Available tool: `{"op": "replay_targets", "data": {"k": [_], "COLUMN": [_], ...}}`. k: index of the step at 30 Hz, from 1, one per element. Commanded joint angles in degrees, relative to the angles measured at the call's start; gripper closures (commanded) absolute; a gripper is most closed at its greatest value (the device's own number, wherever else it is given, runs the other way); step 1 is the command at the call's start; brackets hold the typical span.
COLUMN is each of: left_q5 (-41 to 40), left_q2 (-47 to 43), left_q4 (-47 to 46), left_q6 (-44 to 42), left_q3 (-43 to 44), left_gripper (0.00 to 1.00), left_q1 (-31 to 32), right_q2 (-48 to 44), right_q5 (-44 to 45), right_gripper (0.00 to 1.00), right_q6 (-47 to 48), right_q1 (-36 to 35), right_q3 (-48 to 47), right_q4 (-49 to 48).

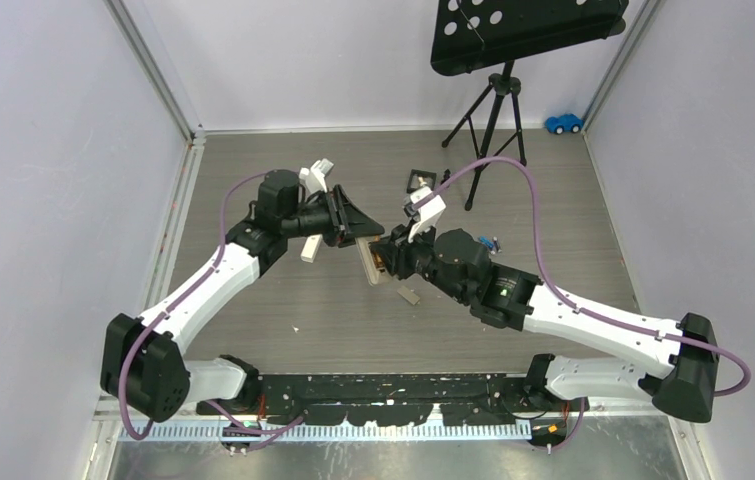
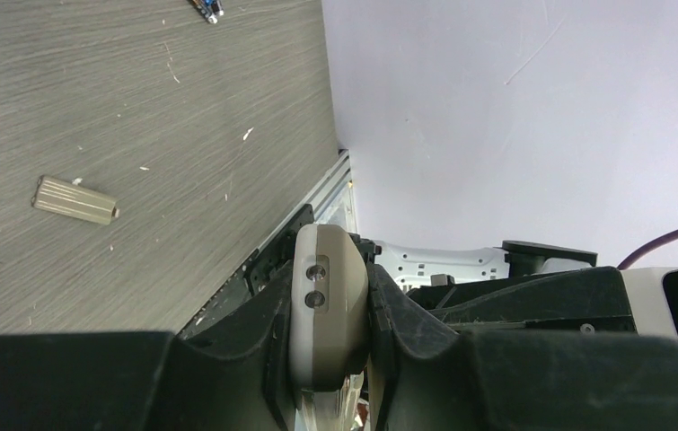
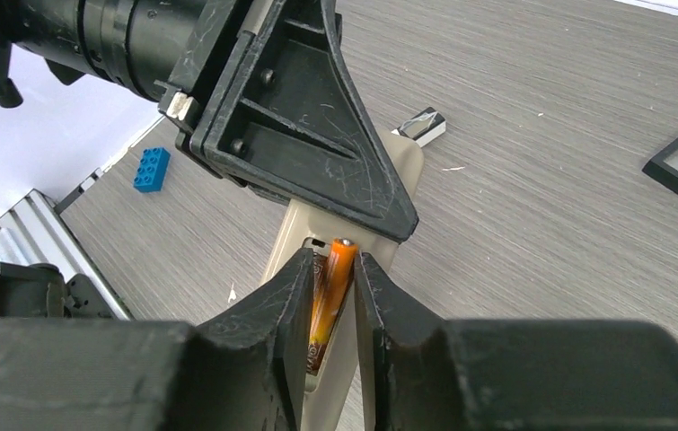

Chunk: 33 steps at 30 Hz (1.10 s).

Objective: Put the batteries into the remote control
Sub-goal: Load the battery into the remote control.

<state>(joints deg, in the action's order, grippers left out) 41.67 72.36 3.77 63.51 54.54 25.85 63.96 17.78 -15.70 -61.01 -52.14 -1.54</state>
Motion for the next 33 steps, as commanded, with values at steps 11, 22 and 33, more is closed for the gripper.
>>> {"op": "replay_targets", "data": {"k": [11,22,33], "left_q5": [0.6,-4.0,-16.2], "left_q2": [0.6,-0.5,-2.4], "left_q4": [3.0,-2.8,-7.5], "left_q6": [-3.0,-0.4,4.3], "left_q3": [4.9,3.7,2.6], "left_gripper": [1.0,1.0,1.0], "left_q1": [-0.3,-0.3,-0.3], "right_q2": [-6.5,-14.0,-13.7], "right_q5": [-2.6,11.0,2.1], "right_gripper": [0.47,0.0,0.03], "right_q6": [-5.8,-39.3,-80.5], "right_q1": [0.0,1.9,8.0], "right_q3": [-2.4,0.4,10.2], "right_q4": [5.3,8.6,4.4]}}
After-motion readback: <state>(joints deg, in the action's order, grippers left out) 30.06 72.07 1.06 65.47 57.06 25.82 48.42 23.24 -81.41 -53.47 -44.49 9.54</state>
